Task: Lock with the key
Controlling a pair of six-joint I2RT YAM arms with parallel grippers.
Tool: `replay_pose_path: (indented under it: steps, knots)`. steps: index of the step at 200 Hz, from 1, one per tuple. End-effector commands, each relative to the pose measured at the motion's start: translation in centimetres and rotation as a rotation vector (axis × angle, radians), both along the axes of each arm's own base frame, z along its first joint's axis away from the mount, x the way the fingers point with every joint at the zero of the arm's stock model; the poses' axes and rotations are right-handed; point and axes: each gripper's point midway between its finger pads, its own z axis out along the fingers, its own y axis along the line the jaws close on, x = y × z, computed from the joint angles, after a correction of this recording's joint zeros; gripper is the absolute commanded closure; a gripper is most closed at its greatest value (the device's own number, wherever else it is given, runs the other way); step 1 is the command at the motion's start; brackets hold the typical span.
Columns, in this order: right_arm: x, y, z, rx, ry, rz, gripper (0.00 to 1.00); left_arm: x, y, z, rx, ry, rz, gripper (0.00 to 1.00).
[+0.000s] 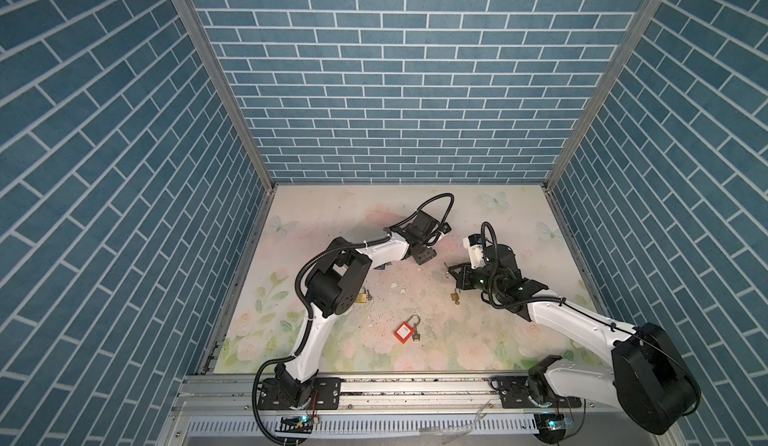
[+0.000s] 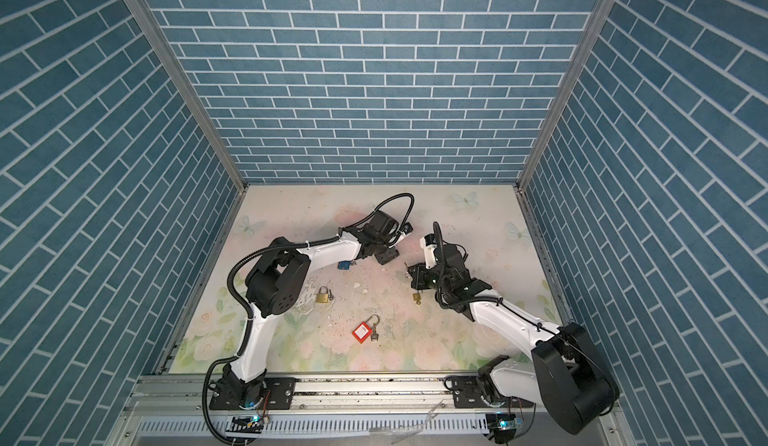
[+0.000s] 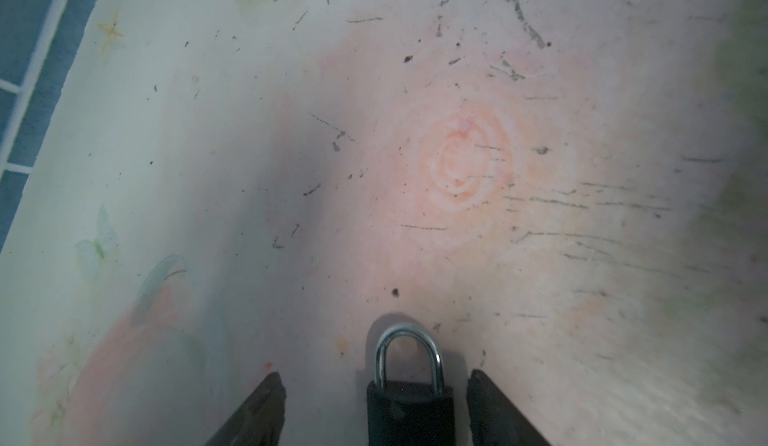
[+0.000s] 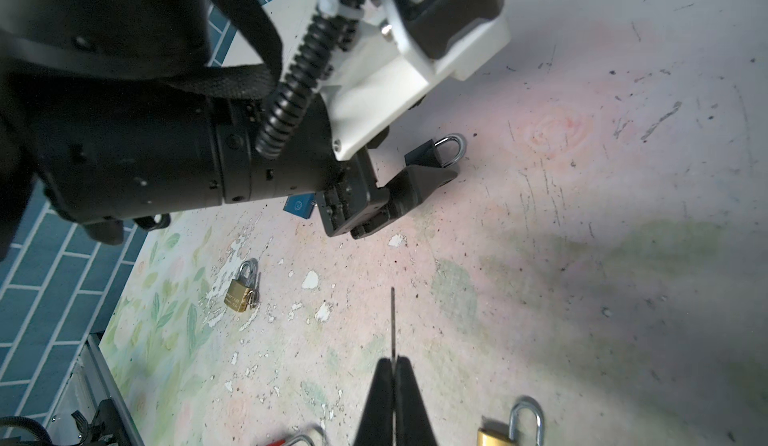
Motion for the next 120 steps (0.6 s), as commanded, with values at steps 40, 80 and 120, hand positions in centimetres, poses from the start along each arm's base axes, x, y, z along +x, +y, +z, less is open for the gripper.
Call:
replay_pose_path:
  steps: [40,80,120]
  knots:
    - [1.0,-0.2,-1.7,0.042,0.105,-0.048,1.00,-0.5,3.1,17.5,-0.430,-0.373,0.200,0.28]
    - [2.7,0.6,-3.0,0.063,0.208,-0.078,1.00,-4.2,9.0,24.2,-0.625,-0.537,0.350,0.23]
    - [5.0,1.2,-4.6,0.106,0.319,-0.142,1.00,-7.4,12.9,24.1,-0.761,-0.460,0.462,0.14]
